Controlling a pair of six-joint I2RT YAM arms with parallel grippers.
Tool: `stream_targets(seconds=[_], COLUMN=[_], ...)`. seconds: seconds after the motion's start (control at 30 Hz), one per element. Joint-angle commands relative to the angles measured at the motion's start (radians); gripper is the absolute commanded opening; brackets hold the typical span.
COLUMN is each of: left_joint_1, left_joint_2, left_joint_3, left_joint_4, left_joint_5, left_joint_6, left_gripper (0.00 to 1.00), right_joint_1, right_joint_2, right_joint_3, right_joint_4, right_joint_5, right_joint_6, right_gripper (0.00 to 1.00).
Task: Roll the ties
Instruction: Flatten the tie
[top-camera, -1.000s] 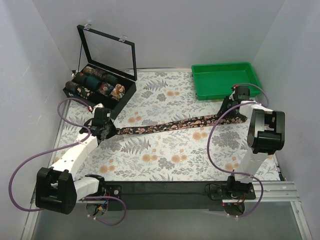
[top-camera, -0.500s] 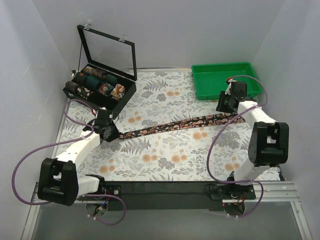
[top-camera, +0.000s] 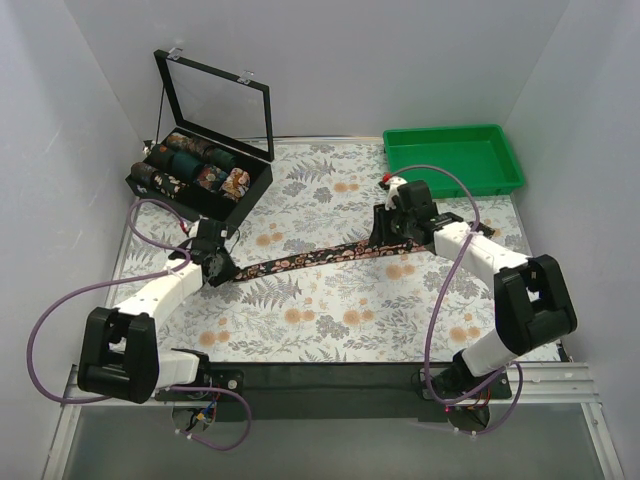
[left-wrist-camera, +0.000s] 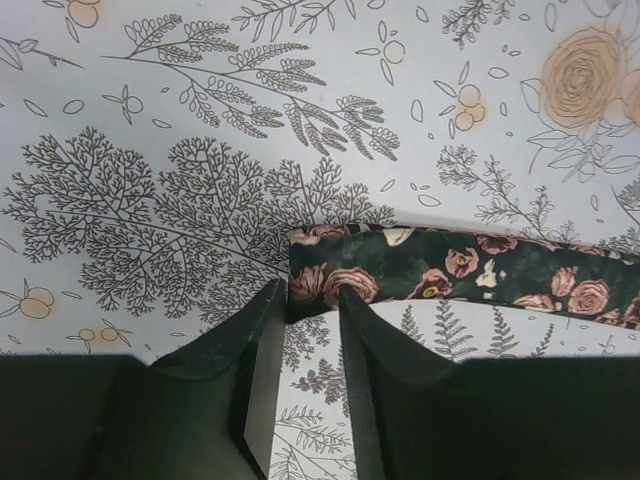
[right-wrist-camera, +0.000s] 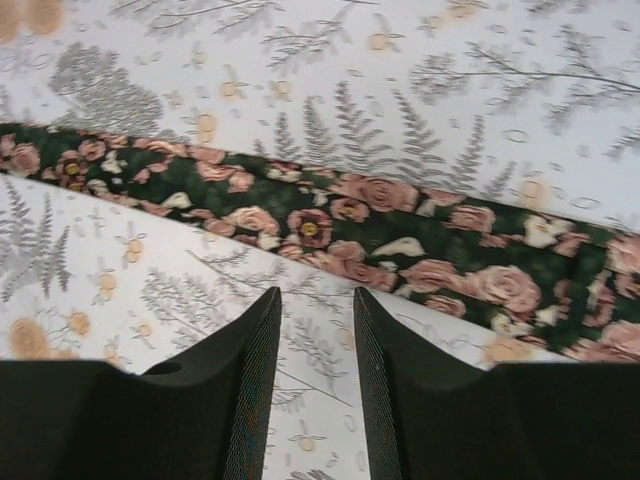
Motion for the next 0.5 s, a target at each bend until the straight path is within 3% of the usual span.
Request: stream_targets(seconds=[0.0, 0.07, 0.17, 0.3, 0.47], left_joint_1=[0.007, 0.007, 0.006, 0.007, 0.007], left_joint_2=[-0.003, -0.007, -0.015, 0.000, 0.011], left_joint_3=[0.001, 0.001, 0.000, 0.008, 0.012], left_joint_4=[-0.009, -0.007, 0.003, 0.003, 0.011], left_joint_5=[-0.054, -0.065, -0.070, -0.068, -0.074], left_joint_6=[-0.001, -0.001, 0.002, 0.009, 0.021], left_gripper=[0.28, 0.44, 0.54, 0.54, 0.46], right_joint_1=[0.042, 0.059, 0.074, 0.076, 0.107], right_joint_2=[-0.001, 0.003, 0.013, 0.042, 0.111], right_joint_3=[-0.011, -0.025, -0.034, -0.025, 0.023], right_joint_4=[0.104, 0.128, 0.139, 0.144, 0.144], right_joint_5=[-0.057, -0.071, -0.080, -0.082, -0.097], right_joint_6=[0.038, 0.051, 0.058, 0.066, 0.066], right_gripper=[0.36, 0.36, 0.36, 0.35, 0.34])
